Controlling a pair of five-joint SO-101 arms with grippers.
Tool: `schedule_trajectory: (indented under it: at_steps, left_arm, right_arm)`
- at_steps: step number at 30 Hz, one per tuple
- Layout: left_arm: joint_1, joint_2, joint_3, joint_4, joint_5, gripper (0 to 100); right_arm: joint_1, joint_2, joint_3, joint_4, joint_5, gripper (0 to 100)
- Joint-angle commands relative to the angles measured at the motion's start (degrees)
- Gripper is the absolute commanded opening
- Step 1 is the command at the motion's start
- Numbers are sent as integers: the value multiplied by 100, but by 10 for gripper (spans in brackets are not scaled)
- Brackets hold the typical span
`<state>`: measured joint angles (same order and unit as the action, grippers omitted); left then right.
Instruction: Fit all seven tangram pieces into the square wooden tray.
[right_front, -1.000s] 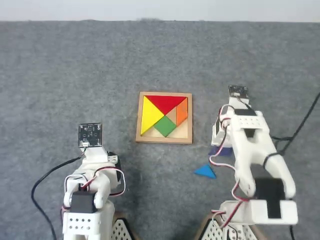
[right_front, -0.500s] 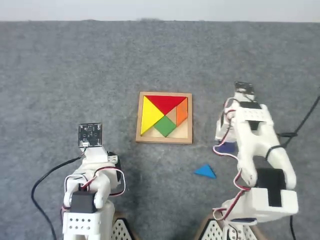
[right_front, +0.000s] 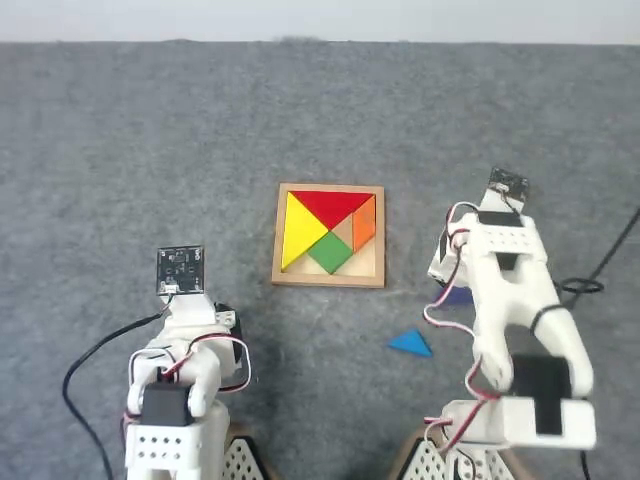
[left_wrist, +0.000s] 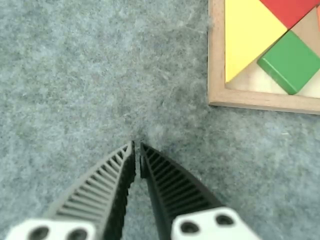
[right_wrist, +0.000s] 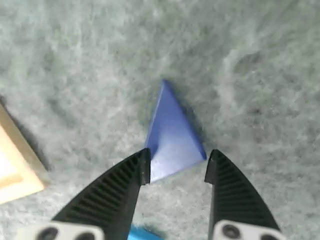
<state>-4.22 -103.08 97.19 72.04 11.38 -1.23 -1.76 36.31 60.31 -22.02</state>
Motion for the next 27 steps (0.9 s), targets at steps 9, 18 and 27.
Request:
schedule_trajectory:
  at_steps: [9, 18, 27]
  left_arm:
    - [-35, -114, -75, 26, -88, 14]
    - [-35, -114, -75, 26, -88, 14]
    - [-35, -114, -75, 26, -88, 14]
  right_arm:
    - [22, 1332, -1178, 347, 229, 186]
    - [48, 1332, -1196, 365, 1108, 191]
    - [40, 1376, -1160, 453, 1204, 251]
